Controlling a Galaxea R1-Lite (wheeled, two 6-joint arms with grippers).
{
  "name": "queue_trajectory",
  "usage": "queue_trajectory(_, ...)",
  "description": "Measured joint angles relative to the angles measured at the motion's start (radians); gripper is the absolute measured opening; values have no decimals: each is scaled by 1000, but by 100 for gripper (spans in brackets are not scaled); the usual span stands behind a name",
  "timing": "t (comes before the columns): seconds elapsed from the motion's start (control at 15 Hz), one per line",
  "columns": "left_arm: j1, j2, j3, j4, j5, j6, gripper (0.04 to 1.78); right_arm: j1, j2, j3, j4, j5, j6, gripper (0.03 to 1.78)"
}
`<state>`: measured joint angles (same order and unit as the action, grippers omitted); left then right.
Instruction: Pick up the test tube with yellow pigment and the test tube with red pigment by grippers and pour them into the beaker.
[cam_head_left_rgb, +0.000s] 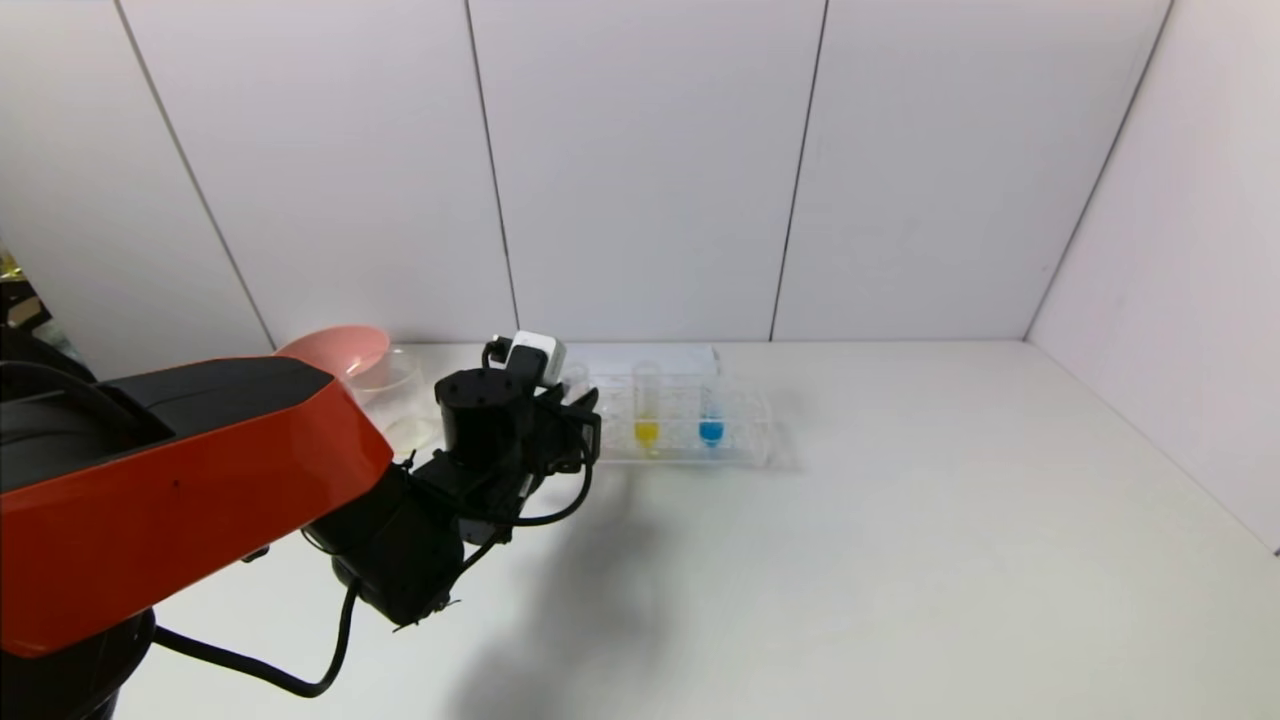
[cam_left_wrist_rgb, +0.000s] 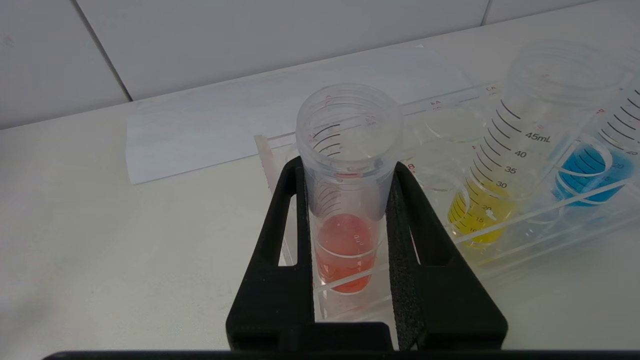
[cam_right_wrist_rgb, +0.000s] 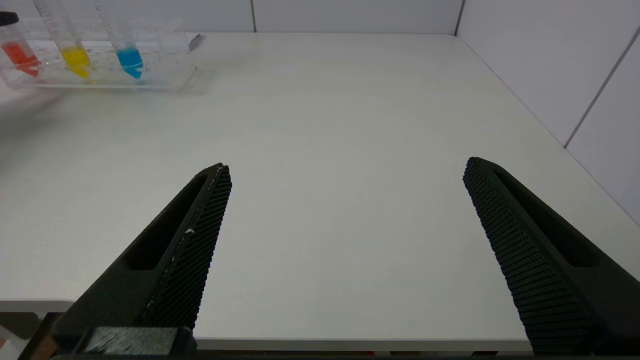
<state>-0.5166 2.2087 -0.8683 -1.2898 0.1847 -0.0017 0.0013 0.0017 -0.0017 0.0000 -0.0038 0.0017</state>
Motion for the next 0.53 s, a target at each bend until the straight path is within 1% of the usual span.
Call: queue_trajectory(0.53, -7, -22, -7, -6, 3, 11, 44, 0, 0, 0, 0, 0, 0, 170)
